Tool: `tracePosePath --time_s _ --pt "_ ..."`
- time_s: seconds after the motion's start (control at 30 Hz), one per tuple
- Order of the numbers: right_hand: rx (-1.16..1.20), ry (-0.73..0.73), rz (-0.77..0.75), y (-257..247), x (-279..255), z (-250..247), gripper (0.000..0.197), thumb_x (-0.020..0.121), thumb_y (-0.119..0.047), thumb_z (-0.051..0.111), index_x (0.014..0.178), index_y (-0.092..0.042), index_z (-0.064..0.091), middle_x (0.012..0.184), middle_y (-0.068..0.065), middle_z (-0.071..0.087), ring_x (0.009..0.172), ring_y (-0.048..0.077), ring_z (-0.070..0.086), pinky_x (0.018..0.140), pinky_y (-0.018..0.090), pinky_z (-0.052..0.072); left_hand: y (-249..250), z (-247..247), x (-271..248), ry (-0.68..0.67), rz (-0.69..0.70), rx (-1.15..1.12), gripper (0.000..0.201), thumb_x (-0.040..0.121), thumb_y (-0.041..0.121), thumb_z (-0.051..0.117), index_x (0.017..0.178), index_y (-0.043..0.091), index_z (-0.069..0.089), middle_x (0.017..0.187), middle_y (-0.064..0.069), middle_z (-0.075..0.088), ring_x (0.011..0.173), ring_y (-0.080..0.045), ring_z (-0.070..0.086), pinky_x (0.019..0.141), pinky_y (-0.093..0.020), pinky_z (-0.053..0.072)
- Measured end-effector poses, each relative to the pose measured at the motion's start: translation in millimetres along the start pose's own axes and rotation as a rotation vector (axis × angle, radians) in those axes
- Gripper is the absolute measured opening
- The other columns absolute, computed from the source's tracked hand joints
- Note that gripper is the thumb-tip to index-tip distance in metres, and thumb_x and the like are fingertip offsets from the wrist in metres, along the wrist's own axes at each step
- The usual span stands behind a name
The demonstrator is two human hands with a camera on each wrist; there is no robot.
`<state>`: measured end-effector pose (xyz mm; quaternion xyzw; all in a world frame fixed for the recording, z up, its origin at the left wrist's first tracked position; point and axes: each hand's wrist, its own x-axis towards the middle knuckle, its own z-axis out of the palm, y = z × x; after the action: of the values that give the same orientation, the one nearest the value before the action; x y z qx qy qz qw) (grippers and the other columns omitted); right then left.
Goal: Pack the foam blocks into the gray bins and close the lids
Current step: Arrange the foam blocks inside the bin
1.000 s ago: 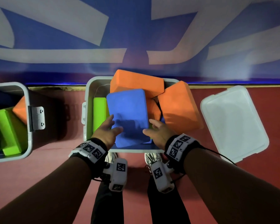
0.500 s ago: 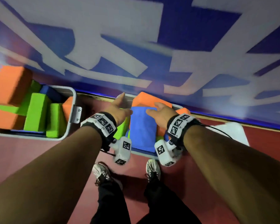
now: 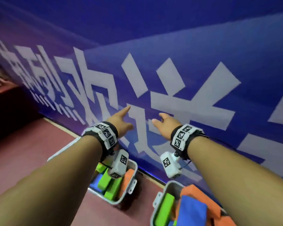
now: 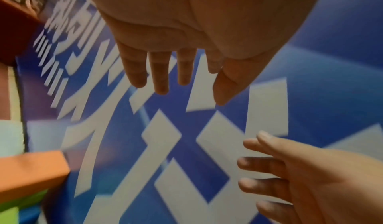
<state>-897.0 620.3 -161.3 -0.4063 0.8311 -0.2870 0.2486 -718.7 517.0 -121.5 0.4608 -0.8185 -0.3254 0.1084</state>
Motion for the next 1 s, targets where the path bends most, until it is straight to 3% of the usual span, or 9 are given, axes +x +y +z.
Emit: tracePosePath --time_s 0.1,0.23,0.37,0.5,0.6,0.7,0.77,0.83,1.0 --pt "-0.014 0.047 -0.099 -91.4 -5.0 10.7 0.07 0.093 -0.055 0.045 0.151 -0.021 0.028 0.151 0.009 0.038 0.135 0.028 0.042 0.112 0.04 0.034 -11.2 -84.7 -9.4 0.08 0.073 -0.008 0.083 0.084 0.021 0.067 0.148 0.047 0.023 0.149 0.001 0.044 0.097 -0.021 0.066 0.074 -0.028 0.053" --pt "-0.001 0.097 -0.203 -197.3 -7.9 47.0 0.07 0.093 -0.056 0.046 0.151 -0.019 0.03 0.151 0.011 0.039 0.135 0.028 0.043 0.111 0.039 0.035 -46.2 -175.9 -25.0 0.152 0.148 0.044 0.08 0.085 0.023 0.066 0.149 0.046 0.023 0.146 0.002 0.047 0.103 -0.021 0.065 0.081 -0.03 0.056" --pt "0.022 0.115 -0.267 -271.2 -9.6 79.7 0.069 0.094 -0.056 0.046 0.15 -0.02 0.031 0.15 0.008 0.041 0.134 0.026 0.044 0.109 0.036 0.035 -91.8 -240.6 -27.5 0.181 0.13 0.123 0.081 0.086 0.029 0.065 0.149 0.048 0.017 0.151 0.006 0.04 0.081 -0.014 0.064 0.072 -0.029 0.055" --pt "0.016 0.134 -0.297 -314.2 4.6 97.9 0.069 0.093 -0.058 0.047 0.149 -0.023 0.031 0.15 0.008 0.04 0.133 0.026 0.045 0.11 0.04 0.037 -126.5 -276.3 -14.2 0.166 0.104 0.118 0.083 0.087 0.026 0.065 0.15 0.048 0.015 0.152 0.006 0.04 0.084 -0.014 0.059 0.076 -0.031 0.056" --pt "0.016 0.146 -0.281 -333.0 26.2 107.2 0.069 0.092 -0.058 0.046 0.15 -0.024 0.03 0.151 0.006 0.039 0.133 0.025 0.045 0.11 0.04 0.037 -139.1 -295.7 10.0 0.158 0.118 0.116 0.083 0.086 0.027 0.065 0.149 0.05 0.015 0.153 0.006 0.038 0.074 -0.009 0.059 0.072 -0.031 0.058" --pt "0.016 0.178 -0.294 -350.8 58.5 115.7 0.069 0.092 -0.057 0.047 0.15 -0.024 0.029 0.152 0.007 0.036 0.136 0.026 0.042 0.111 0.041 0.035 -141.7 -320.5 47.5 0.172 0.152 0.126 0.085 0.085 0.027 0.066 0.148 0.05 0.015 0.15 0.005 0.041 0.093 -0.017 0.067 0.077 -0.036 0.059" --pt "0.001 0.19 -0.292 -361.8 81.4 118.0 0.068 0.093 -0.057 0.046 0.15 -0.025 0.028 0.152 0.007 0.035 0.134 0.027 0.043 0.109 0.041 0.036 -141.7 -337.4 71.0 0.185 0.17 0.131 0.084 0.085 0.025 0.065 0.149 0.049 0.016 0.149 0.004 0.043 0.094 -0.018 0.068 0.069 -0.034 0.059" --pt "-0.002 0.197 -0.274 -379.8 113.4 118.0 0.068 0.093 -0.057 0.046 0.15 -0.025 0.027 0.152 0.006 0.034 0.133 0.028 0.044 0.108 0.041 0.036 -144.7 -357.6 98.4 0.2 0.181 0.132 0.082 0.086 0.024 0.064 0.149 0.049 0.017 0.152 0.006 0.039 0.084 -0.017 0.069 0.06 -0.031 0.058" --pt "0.03 0.225 -0.235 -423.0 177.3 118.1 0.071 0.093 -0.055 0.049 0.15 -0.02 0.027 0.151 0.01 0.034 0.131 0.029 0.046 0.109 0.042 0.037 -158.4 -401.2 155.9 0.235 0.231 0.184 0.083 0.085 0.027 0.064 0.148 0.049 0.017 0.15 0.01 0.042 0.099 -0.018 0.067 0.08 -0.034 0.058"
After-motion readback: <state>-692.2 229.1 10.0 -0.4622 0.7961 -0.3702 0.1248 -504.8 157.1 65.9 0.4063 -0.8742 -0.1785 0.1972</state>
